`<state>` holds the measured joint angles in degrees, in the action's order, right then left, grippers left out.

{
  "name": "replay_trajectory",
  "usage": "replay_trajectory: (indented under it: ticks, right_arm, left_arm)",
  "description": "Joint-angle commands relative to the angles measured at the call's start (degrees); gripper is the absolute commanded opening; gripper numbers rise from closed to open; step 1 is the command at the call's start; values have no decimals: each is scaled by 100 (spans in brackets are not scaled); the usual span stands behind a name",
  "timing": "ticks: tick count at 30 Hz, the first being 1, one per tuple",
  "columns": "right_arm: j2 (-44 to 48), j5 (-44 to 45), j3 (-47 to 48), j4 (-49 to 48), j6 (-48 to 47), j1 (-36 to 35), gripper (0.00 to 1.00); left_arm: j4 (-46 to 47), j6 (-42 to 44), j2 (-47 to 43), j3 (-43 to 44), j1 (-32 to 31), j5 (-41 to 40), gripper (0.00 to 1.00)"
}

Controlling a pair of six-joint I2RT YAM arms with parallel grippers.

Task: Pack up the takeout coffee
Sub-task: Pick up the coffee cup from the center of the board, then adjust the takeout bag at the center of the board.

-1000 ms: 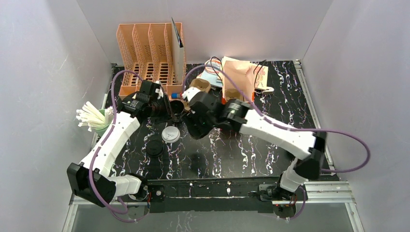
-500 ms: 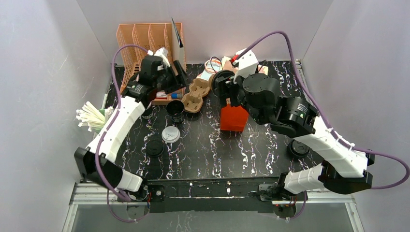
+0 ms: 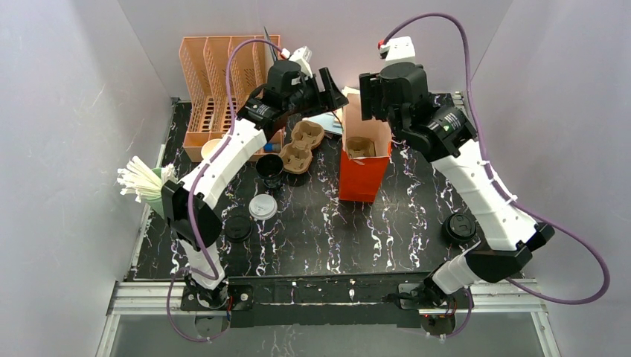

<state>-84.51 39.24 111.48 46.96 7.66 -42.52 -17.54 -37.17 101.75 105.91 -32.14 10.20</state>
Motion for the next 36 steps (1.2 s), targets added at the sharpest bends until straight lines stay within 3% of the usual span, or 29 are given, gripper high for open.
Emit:
replay_trajectory:
  ticks: [1, 6, 10, 12, 15, 20, 24, 28, 30, 34, 36]
  right_arm:
    - [-268, -717, 626, 144, 237, 141, 29]
    - [-592, -1061, 793, 452, 542, 208, 28]
    - [-804, -1271, 824, 898, 775, 328, 28]
    - [-859, -1433, 787, 1158, 882, 384, 26]
    - [-804, -1627, 678, 1374, 1056, 444, 23]
    - [-787, -1944, 800, 1897, 1097, 463, 21]
    - [-816, -2321, 848, 2464, 1194, 464, 17]
    - [-788, -2631, 778, 2802, 1307, 464, 17]
    - [-880, -2728, 923, 3062, 1308, 460, 17]
    - [-897, -2863, 1032, 3187, 1255, 464, 17]
    - [-890, -2878, 938, 3184, 1260, 464, 17]
  left_arm:
    - [90, -26, 208, 471, 15, 116, 71]
    - [-572, -1, 600, 876, 15, 99, 45]
    - [-903, -116, 534, 954, 15, 155, 10]
    - [-1160, -372, 479, 1106, 15, 250, 0]
    - [-1472, -929, 308, 1155, 10, 546, 0]
    - [-1495, -1672, -293, 307, -72, 1026, 0]
    - [-1742, -1828, -853, -261, -82, 1071, 0]
    - [-2149, -1748, -1098, -242, -82, 1040, 0]
    - [-2431, -1631, -1088, -163, -82, 1126, 12]
    - [-3174, -1143, -1092, 163, -45, 864, 51]
    - [-3508, -865, -1098, 426, 54, 613, 62]
